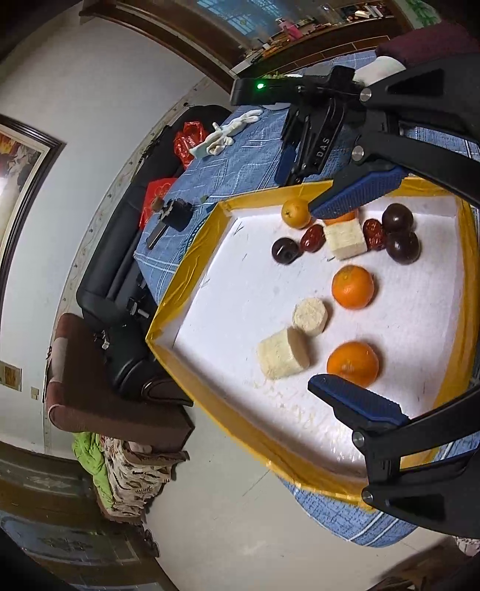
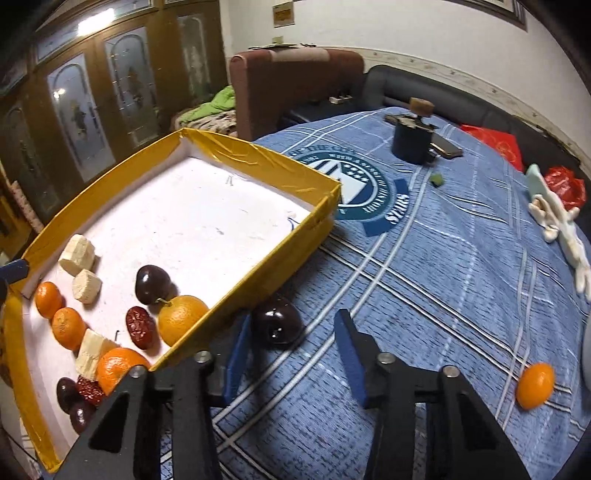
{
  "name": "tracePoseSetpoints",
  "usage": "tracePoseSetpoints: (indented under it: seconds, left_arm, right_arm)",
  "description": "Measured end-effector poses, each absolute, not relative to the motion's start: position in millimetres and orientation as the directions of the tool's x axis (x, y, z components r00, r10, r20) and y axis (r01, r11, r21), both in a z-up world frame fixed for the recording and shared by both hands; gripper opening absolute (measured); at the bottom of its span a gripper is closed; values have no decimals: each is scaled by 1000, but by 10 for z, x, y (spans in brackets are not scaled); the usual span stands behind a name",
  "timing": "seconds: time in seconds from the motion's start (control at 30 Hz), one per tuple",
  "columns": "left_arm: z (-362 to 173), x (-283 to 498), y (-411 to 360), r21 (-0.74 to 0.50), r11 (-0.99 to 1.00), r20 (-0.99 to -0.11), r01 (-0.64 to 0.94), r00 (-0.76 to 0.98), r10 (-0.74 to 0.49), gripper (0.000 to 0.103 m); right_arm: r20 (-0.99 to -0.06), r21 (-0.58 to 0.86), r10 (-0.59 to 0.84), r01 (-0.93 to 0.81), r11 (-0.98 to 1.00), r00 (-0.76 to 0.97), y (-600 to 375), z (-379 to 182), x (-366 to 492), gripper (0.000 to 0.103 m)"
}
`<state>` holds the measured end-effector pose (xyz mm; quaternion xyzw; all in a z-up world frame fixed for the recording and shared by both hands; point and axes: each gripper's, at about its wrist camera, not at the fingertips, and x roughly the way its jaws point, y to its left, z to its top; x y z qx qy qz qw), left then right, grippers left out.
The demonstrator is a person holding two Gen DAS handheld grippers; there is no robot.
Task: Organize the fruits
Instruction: 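Grasp the dark plum beside the tray rim with the right tool, then grasp the last orange with the left tool while the right tool holds the plum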
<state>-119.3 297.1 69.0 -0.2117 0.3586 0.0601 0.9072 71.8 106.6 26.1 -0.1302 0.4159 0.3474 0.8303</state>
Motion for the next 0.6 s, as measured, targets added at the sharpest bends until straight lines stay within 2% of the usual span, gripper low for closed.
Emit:
tracePoseSetpoints:
  seconds: [0.07,0.1,0.13,0.43,0.6]
  left_arm:
    - [693,-1185,2918,-336,907,-677,-252,735,-46,85]
    - [699,-1179,2894,-334,909,-677,-249,734,-48,85]
    - [706,-1171,2873,-332,911,-678,-246,734,-49,85]
    - [842,-1171,2760,-319,920,-668,-227,742,-48,85]
    - [950,-1073,2548,-311,935,-659,-168,747,-85,85]
  right_arm:
    - [-784,122,495,-689,714,374,1054,253,752,39]
    - [-785,151,509,-689,709,352,1048,250,758,30]
    - [-787,167,513,-682,712,344,1042,252,756,29]
    - [-746,251,551,-608,754,375,573,533,478,28]
    - [-737,234,491,-506,830,464,-112,665,249,28]
